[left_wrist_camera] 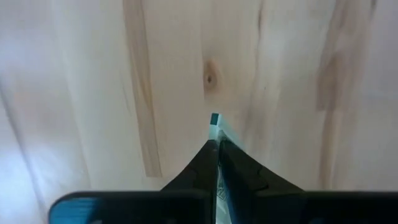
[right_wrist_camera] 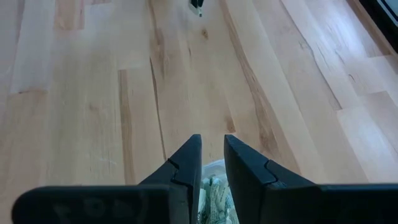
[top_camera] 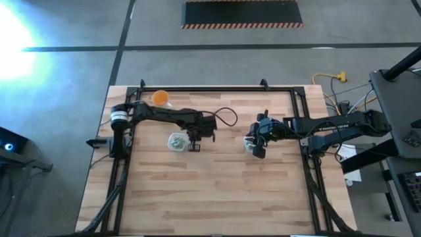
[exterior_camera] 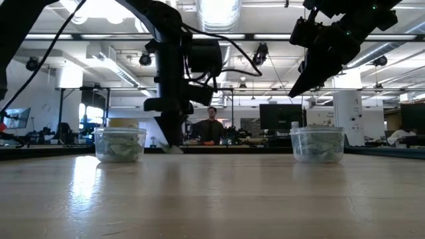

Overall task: Pick and place Stevia / Truvia into bins
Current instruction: Put the stevia packet into the left transparent container

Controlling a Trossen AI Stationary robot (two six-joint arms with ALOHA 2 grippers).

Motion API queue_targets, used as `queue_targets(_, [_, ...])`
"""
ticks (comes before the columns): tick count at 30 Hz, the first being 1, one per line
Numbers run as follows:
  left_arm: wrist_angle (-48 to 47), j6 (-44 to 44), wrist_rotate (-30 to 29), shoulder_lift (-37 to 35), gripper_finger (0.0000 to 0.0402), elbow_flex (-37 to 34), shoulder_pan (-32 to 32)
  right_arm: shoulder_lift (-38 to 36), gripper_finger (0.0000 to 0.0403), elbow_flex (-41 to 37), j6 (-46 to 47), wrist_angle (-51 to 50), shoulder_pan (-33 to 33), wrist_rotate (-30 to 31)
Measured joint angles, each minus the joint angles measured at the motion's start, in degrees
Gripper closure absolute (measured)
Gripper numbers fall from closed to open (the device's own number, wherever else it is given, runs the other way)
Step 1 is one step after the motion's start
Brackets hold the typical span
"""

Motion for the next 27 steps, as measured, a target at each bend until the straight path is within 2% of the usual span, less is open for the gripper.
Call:
queue_targets(7, [-0.06,-0.34,0.0,-3.9,0.0401,0.43,-0.64,0.0,0.0339,-0.15,0.0,0.17,-0.02,0.0])
queue_targets(15, [-3.62,-4.45,-1.76,-12.96,0.0402,-1.74,-1.51,0.0,0.0344,-0.2,0.0,0.33,-0.02,0.0])
queue_targets(19, [-6.33,-8.47,-4.67,-17.9,0.0402,-6.17,-1.59,0.0,0.0341,-0.22,0.0,0.37,-0.02,0.0])
queue_targets(27, [-2.57,-14.7,-5.1,-26.04,0.0402,-16.89,-1.63,0.0,0.0343,-0.61,-0.92,1.71,-0.02,0.01])
